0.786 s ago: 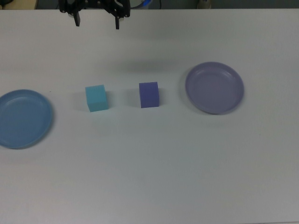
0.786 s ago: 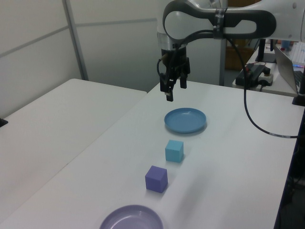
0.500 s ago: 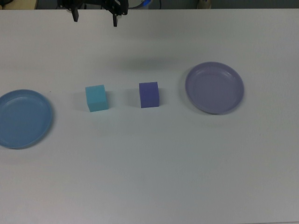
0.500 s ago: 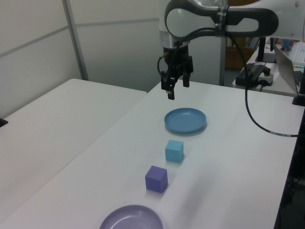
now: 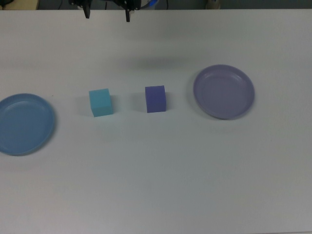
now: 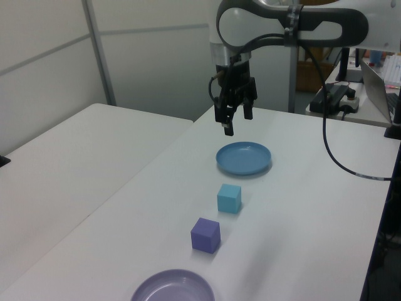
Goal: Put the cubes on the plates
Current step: 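Move the open gripper toward the cyan cube, then lower the gripper onto the cyan cube and close on it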
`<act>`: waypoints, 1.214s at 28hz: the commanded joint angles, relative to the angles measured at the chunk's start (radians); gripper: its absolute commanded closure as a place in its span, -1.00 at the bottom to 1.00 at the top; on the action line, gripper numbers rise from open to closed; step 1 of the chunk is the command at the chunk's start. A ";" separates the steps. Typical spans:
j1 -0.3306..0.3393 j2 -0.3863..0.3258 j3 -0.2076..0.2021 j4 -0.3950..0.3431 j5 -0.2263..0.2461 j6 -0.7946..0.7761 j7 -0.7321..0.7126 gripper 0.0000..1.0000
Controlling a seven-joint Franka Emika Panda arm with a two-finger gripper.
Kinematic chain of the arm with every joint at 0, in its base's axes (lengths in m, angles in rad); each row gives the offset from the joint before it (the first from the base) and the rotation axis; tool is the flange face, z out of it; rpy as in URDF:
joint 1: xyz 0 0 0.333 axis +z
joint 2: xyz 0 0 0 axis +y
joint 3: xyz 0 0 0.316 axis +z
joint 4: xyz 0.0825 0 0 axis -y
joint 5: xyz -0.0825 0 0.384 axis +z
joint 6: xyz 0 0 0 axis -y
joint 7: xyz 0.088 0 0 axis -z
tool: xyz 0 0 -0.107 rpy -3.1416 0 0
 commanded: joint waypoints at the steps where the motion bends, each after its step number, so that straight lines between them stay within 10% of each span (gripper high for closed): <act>1: -0.002 -0.002 0.000 -0.031 -0.001 -0.010 -0.091 -1.00; 15: -0.019 0.026 -0.009 -0.279 -0.113 0.272 -0.117 -1.00; 34: -0.039 0.296 -0.011 -0.278 -0.205 0.504 -0.102 -1.00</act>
